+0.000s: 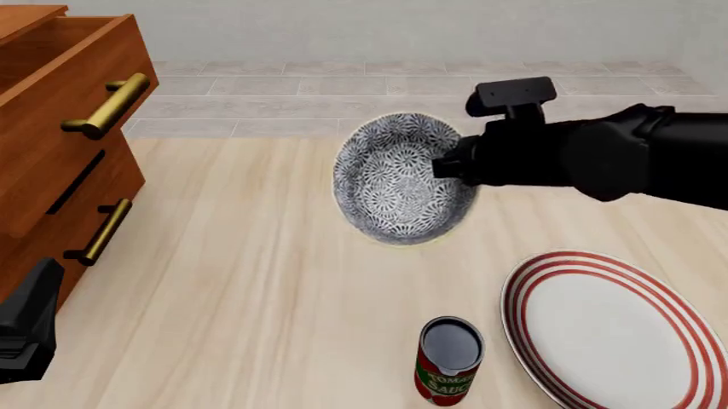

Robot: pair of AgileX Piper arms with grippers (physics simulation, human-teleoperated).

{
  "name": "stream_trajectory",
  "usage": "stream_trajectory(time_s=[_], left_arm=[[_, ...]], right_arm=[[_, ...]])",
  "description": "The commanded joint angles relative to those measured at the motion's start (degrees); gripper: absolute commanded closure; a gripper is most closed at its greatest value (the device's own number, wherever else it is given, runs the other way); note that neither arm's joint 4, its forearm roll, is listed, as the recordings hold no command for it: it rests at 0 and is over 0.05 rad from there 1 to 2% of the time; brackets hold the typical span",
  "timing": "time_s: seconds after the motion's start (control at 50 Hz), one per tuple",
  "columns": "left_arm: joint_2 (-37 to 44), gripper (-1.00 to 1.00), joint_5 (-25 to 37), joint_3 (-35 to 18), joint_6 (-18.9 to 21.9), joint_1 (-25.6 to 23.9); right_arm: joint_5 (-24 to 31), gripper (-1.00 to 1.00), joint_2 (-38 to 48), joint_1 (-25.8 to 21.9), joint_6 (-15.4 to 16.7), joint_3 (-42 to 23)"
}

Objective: Put the bowl on the plate.

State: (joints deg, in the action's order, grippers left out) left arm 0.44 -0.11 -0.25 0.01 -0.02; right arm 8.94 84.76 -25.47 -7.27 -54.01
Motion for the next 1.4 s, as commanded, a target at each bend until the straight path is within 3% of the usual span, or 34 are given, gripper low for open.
stream_trajectory(time_s=[0.02,0.6,0.98,1.4], left_arm=[[0.0,-1.0,0.0,0.0,0.0,0.0],[0.0,-1.0,0.0,0.0,0.0,0.0],[0.0,-1.0,0.0,0.0,0.0,0.0],[0.0,-1.0,0.0,0.0,0.0,0.0]], right_arm=[[0.6,1.0,-7.2,5.9,-0.2,5.5],[2.7,1.0,-25.5,17.8,-1.7,20.9],[10.3,1.0,-38.9,24.2,-1.8,27.1],[14.5,1.0,-47.6,29.4,-2.7,34.0]])
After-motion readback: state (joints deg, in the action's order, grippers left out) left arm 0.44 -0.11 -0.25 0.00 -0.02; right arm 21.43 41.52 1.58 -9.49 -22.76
